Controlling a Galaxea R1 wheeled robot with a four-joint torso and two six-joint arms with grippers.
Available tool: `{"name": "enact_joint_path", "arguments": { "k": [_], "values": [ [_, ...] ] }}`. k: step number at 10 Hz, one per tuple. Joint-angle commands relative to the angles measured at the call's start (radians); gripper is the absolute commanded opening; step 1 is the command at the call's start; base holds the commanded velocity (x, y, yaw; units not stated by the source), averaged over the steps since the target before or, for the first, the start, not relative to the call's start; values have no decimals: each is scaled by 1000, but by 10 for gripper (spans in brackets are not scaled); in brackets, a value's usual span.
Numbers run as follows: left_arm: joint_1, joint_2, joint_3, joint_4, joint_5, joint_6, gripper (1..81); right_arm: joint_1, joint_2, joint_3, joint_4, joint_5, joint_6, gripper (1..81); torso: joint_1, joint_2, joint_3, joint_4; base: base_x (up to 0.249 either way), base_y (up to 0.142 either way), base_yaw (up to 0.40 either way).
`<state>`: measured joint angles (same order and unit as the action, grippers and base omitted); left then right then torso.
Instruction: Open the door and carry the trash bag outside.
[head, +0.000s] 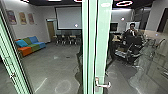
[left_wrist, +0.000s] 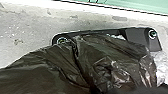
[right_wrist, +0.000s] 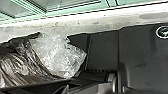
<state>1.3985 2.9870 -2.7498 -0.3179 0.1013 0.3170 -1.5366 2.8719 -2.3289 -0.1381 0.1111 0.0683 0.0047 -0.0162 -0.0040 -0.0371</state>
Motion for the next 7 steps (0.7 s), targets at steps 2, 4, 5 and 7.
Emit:
{"name": "enact_joint_path", "arguments": {
  "k": [2,4,5,7],
  "values": [
    [-49,-112,163,-1,29,5,10,9,-249,304,17,51,2,811,0,0,0,0,0,0,0],
    [-51,-140,209,0,29,4,10,8,-343,410,34,68,4,811,0,0,0,0,0,0,0],
    [-51,-137,209,0,29,4,10,6,-405,482,41,90,4,811,0,0,0,0,0,0,0],
    [-51,-131,209,0,29,2,10,-1,-492,583,51,137,2,811,0,0,0,0,0,0,0]
  ]
}}
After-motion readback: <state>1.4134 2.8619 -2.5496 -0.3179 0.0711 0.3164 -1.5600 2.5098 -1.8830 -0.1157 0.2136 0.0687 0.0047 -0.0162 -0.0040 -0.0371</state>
